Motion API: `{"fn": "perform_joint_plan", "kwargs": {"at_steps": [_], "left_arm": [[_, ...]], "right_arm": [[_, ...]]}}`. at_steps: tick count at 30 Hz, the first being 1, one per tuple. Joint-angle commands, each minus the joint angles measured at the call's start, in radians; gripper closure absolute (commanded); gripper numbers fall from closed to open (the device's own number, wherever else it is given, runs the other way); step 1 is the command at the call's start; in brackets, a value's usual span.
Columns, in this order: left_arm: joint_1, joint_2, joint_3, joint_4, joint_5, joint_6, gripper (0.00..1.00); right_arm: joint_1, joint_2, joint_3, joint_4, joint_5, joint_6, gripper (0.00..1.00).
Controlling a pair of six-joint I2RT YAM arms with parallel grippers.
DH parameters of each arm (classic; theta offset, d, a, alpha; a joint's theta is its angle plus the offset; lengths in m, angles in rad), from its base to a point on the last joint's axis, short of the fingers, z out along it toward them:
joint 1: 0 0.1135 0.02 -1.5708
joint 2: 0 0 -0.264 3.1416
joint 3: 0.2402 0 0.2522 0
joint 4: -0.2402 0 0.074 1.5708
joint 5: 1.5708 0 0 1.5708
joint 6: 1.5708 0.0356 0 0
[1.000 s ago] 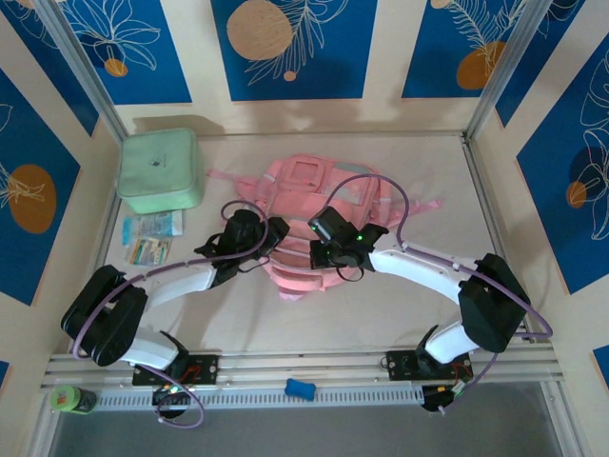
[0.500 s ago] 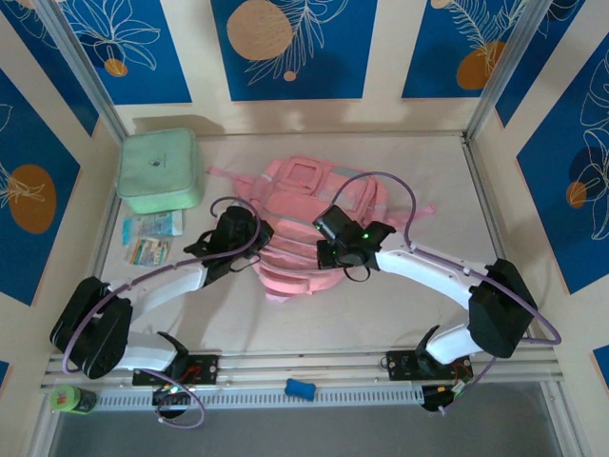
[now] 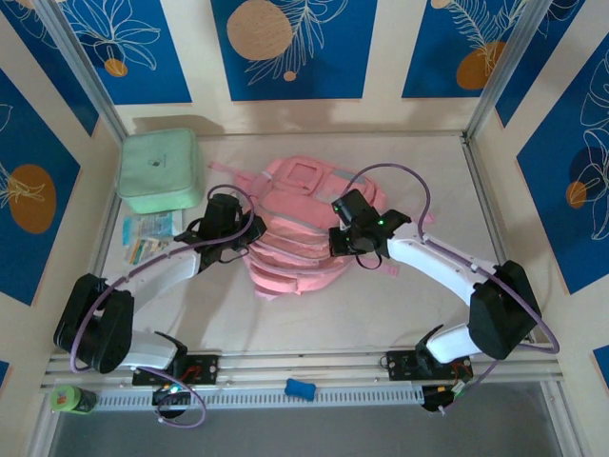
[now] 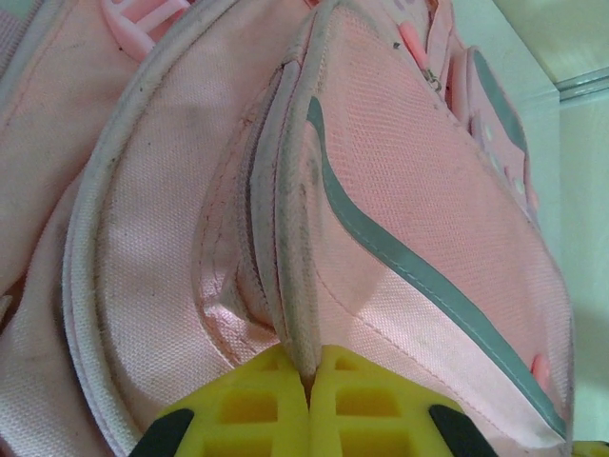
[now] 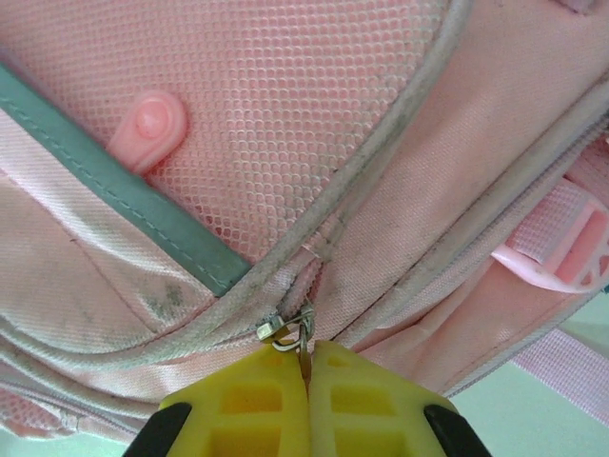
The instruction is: Pack the student bag
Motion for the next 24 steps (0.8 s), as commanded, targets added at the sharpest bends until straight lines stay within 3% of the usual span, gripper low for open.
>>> {"fn": "perform_joint_plan", "kwargs": {"at_steps": [1, 3, 6, 9, 13, 16, 20, 24], "left_arm": [[0.040, -0.013, 0.027, -0.071, -0.048, 0.083, 0.95], [0.040, -0.057, 0.012, -0.089, -0.054, 0.102, 0.72], [0.043, -0.144, -0.014, -0.112, -0.060, 0.160, 0.54], [0.053, -0.232, -0.001, -0.253, -0.158, 0.250, 0.33], [0.083, -0.350, -0.005, -0.404, -0.406, 0.389, 0.00], [0.114, -0.404, -0.066, -0.381, -0.630, 0.485, 0.00], [0.155, -0.423, -0.184, -0.149, -0.772, 0.739, 0.01], [0.192, -0.409, -0.377, 0.257, -0.724, 0.970, 0.01]], "right_arm": [[-0.028, -0.034, 0.014, -0.051, 0.021, -0.047, 0.87], [-0.042, -0.067, 0.007, -0.046, 0.014, -0.057, 0.75], [-0.086, -0.138, -0.029, -0.015, 0.001, -0.063, 0.57], [-0.173, -0.214, -0.073, 0.029, 0.011, -0.054, 0.25], [-0.325, -0.281, -0.168, 0.124, 0.171, -0.028, 0.14], [-0.444, -0.284, -0.254, 0.266, 0.236, -0.064, 0.02], [-0.547, -0.256, -0.370, 0.526, 0.239, -0.177, 0.01], [-0.594, -0.166, -0.469, 0.819, 0.175, -0.299, 0.01]]}}
